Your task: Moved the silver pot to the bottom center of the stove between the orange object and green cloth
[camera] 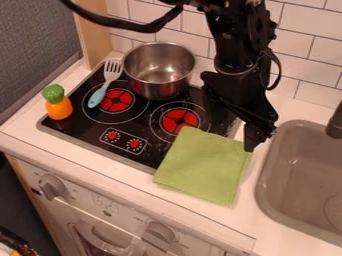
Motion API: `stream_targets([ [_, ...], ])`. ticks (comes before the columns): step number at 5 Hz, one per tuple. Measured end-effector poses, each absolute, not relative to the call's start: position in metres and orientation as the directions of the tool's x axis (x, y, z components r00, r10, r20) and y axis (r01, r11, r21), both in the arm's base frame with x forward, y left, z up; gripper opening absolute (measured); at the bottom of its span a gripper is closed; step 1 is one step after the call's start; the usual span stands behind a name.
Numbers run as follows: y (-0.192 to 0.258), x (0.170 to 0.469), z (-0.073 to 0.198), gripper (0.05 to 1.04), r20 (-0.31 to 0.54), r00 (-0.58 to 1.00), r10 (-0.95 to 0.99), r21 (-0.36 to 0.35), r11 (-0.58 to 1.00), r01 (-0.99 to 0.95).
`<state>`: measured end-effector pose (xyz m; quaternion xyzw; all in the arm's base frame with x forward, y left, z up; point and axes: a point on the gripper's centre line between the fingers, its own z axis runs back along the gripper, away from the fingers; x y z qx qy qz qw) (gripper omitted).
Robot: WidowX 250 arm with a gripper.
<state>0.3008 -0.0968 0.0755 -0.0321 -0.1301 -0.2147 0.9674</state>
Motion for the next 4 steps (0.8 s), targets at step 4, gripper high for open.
stream_targets([
  [4, 0.003, 0.364, 0.092, 0.999, 0.238, 0.946, -0.22, 0.028, 0.975, 0.22],
])
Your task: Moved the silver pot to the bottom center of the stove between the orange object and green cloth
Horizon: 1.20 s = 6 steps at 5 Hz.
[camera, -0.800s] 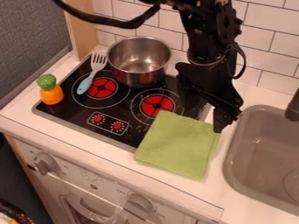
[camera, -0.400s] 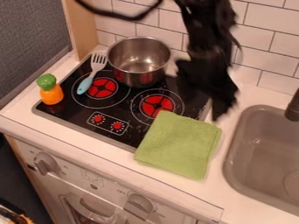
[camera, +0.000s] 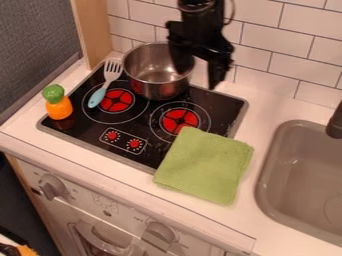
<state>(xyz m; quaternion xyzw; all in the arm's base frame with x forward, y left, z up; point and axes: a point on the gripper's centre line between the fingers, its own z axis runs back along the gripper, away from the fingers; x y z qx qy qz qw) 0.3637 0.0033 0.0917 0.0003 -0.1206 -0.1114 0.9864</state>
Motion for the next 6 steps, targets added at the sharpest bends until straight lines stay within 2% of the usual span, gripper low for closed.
stream_targets([
  [1, 0.019, 0.37, 0.066, 0.999, 0.171, 0.965, -0.197, 0.041, 0.98, 0.193],
  [2, 0.024, 0.378, 0.042, 0.95, 0.107, 0.974, -0.201, 0.056, 0.979, 0.196],
  [3, 0.026, 0.38, 0.029, 0.649, 0.087, 0.976, -0.201, 0.064, 0.979, 0.196],
  [4, 0.025, 0.38, 0.029, 0.354, 0.086, 0.974, -0.207, 0.075, 0.977, 0.201],
  [5, 0.019, 0.38, 0.034, 0.168, 0.094, 0.968, -0.233, 0.084, 0.971, 0.225],
  [6, 0.02, 0.378, 0.047, 0.081, 0.116, 0.961, -0.249, 0.092, 0.966, 0.24],
])
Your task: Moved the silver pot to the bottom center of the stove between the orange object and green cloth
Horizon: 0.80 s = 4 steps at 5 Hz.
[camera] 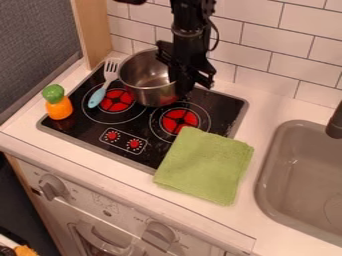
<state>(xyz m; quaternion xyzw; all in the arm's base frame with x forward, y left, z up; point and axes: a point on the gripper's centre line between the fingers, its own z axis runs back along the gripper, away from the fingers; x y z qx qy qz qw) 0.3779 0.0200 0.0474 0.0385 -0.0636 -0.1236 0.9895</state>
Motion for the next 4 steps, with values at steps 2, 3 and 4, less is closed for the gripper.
stream_targets([
  [2, 0.022, 0.331, 0.088, 0.074, 0.174, 0.949, -0.264, 0.087, 0.964, 0.253],
  [3, 0.021, 0.297, 0.075, 0.074, 0.121, 0.952, -0.281, 0.062, 0.959, 0.276],
  [4, 0.024, 0.274, 0.06, 0.074, 0.089, 0.954, -0.285, 0.037, 0.958, 0.283],
])
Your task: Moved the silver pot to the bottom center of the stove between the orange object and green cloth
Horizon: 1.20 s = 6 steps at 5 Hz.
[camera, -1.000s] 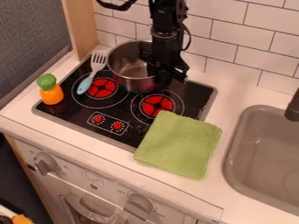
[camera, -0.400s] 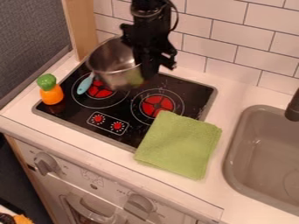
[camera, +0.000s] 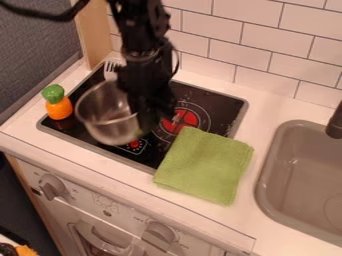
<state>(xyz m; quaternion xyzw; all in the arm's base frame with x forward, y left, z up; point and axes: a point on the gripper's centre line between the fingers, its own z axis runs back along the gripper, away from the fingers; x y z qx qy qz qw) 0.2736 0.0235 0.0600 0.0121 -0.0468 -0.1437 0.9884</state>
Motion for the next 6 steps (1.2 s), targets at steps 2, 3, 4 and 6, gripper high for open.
stream_targets([
  [2, 0.017, 0.264, 0.042, 0.074, 0.049, 0.947, -0.318, 0.035, 0.948, 0.316],
  [3, 0.011, 0.269, 0.041, 0.113, 0.046, 0.945, -0.324, 0.034, 0.946, 0.323],
  [4, 0.003, 0.271, 0.046, 0.297, 0.08, 0.953, -0.292, 0.002, 0.956, 0.292],
  [6, -0.004, 0.269, 0.092, 0.884, 0.204, 0.954, -0.221, 0.011, 0.975, 0.223],
])
